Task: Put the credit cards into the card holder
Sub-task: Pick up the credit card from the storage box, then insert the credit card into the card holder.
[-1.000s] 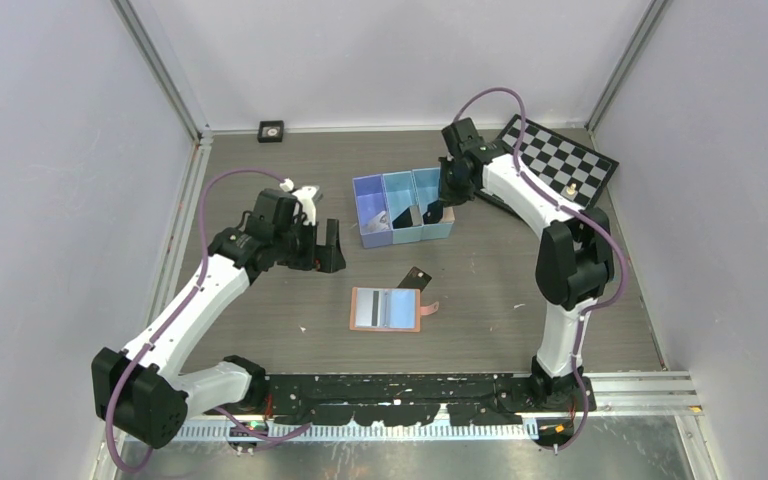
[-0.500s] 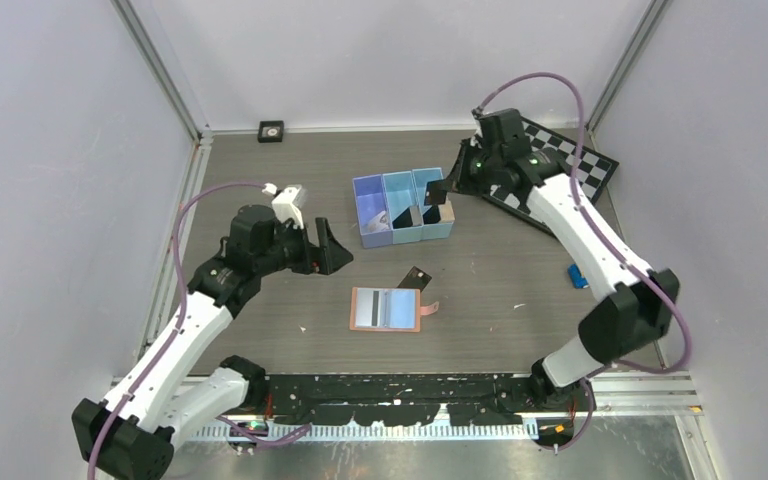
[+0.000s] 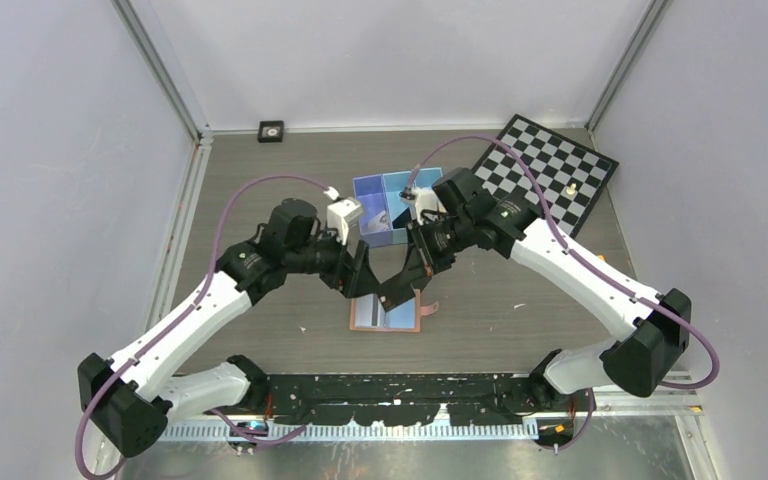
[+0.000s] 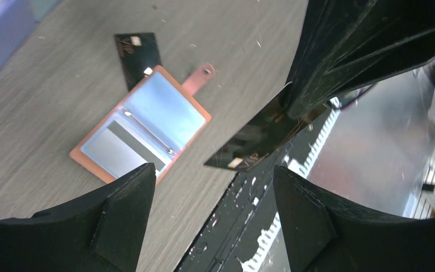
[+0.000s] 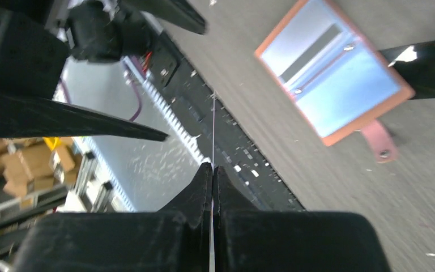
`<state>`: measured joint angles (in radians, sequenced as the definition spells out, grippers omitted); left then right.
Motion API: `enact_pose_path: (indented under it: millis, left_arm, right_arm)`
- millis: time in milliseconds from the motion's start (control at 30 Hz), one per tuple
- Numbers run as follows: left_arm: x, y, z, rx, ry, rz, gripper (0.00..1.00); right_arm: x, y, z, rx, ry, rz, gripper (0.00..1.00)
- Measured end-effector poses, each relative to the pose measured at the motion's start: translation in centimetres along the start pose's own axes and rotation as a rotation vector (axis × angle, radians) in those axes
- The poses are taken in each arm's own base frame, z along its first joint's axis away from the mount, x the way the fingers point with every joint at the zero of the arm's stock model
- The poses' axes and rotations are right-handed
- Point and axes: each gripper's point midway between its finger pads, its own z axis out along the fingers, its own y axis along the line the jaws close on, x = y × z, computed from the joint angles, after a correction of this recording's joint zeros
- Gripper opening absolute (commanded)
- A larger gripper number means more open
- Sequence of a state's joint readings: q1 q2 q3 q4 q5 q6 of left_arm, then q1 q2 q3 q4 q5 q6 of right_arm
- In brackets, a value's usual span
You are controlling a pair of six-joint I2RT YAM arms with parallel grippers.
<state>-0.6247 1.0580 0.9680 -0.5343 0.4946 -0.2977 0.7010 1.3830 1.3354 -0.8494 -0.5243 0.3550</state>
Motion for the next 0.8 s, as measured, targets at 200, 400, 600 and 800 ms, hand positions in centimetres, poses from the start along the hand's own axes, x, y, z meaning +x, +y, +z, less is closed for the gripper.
enact_pose_path:
  millis: [200,400,600,800]
  left_arm:
    - [3.0,-3.3,0.8,0.149,0.121,0.113,0.73]
    - [5.6,-5.2,1.0,0.273,0.204,0.124,0.47]
    - [6.2,-6.7,0.8,0.384,0.23,0.104,0.41]
    - [6.3,-7.6,0.8,0.447,0.24,0.076,0.34]
  right_arm:
    - [2.6,3.4,0.2,-0.156,0.104,-0.065,0.0]
    - [4.0,4.9,0.1,-0.251,0.158,-0.1,0.0]
    - [4.6,5.1,-0.1,-0.284,0.181,-0.117,0.0]
    - [5.1,5.1,-0.1,-0.302,0.204,-0.126,0.01]
